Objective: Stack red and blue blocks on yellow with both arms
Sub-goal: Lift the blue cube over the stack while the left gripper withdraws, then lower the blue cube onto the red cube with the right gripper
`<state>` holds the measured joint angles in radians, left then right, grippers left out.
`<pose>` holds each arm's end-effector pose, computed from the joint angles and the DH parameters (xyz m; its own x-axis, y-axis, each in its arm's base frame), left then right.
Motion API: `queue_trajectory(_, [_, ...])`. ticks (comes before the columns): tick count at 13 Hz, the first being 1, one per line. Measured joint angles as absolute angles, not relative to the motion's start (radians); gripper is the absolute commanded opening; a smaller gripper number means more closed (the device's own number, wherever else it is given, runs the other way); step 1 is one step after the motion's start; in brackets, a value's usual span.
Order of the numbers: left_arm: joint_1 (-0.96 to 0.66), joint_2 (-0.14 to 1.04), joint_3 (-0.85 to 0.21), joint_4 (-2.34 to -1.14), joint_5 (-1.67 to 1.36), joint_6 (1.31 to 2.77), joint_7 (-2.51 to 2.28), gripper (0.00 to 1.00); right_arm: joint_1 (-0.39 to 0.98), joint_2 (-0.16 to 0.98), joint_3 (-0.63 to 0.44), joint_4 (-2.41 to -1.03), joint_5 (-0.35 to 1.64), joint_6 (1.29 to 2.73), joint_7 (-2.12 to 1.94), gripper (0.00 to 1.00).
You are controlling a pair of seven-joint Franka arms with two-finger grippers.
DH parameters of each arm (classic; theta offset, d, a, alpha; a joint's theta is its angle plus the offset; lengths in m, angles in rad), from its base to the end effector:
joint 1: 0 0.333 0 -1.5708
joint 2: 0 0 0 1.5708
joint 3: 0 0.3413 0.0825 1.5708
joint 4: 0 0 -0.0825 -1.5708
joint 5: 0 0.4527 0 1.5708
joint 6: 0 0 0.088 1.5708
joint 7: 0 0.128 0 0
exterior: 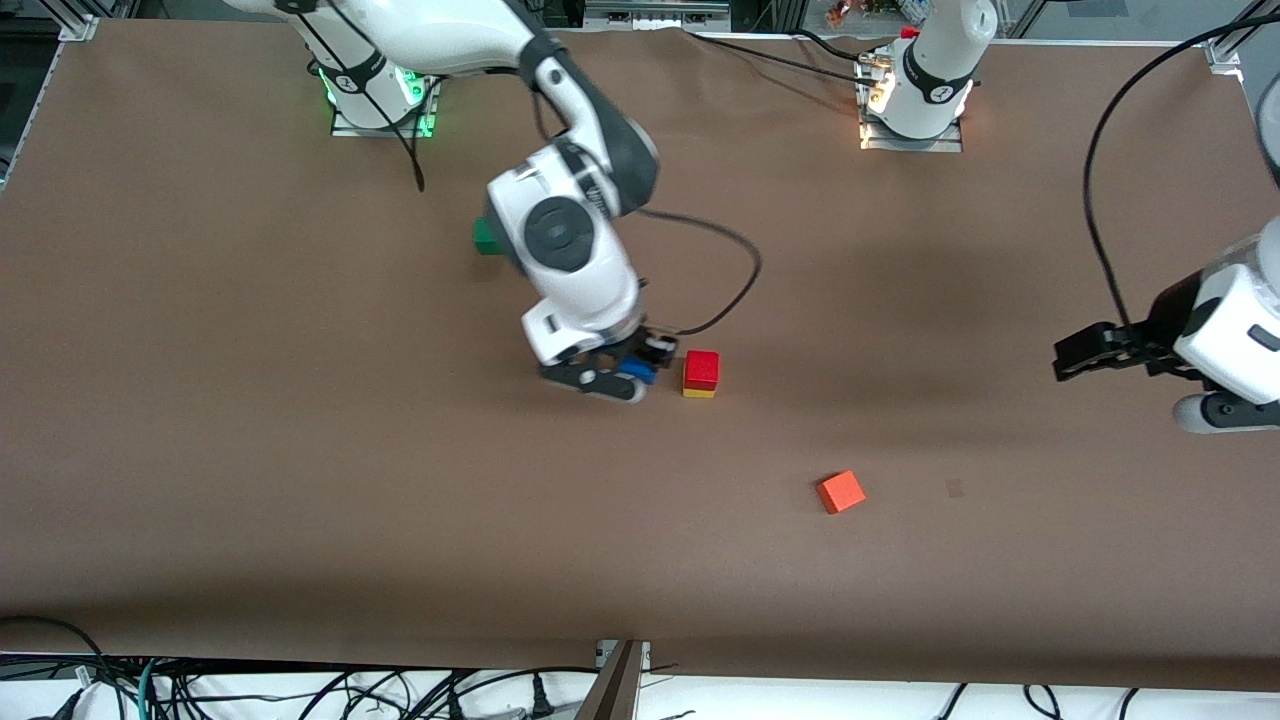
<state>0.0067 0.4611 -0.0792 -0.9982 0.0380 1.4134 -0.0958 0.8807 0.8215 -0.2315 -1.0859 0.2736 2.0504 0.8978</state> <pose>0.7475 -0.0332 0.6031 0.9984 0.0360 -0.0443 0.0357 -0.9993 -0.0068 0.6380 0.5873 0.3302 0.9628 -0.2689 0.0278 -0.2598 -0.9486 -0.1806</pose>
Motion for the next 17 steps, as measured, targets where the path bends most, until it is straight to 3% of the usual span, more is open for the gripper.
queue_trajectory(7, [0.062, 0.446, -0.081, -1.063, -0.032, 1.393, -0.012, 1.0, 0.974, 0.893, -0.234, -1.07, 0.222, 2.143, 0.925, 0.45])
queue_trajectory(9, [0.067, 0.367, -0.081, -1.162, -0.032, 1.395, -0.011, 1.0, 0.996, 0.911, -0.237, -1.069, 0.204, 2.155, 0.93, 0.47])
queue_trajectory(13, [0.082, 0.139, -0.08, -1.473, -0.032, 1.476, -0.009, 1.0, 0.997, 0.911, -0.242, -1.064, 0.203, 2.156, 0.93, 0.51])
queue_trajectory(17, [0.085, 0.105, -0.079, -1.548, -0.032, 1.507, -0.009, 1.0, 0.994, 0.911, -0.25, -1.061, 0.202, 2.174, 0.93, 0.52])
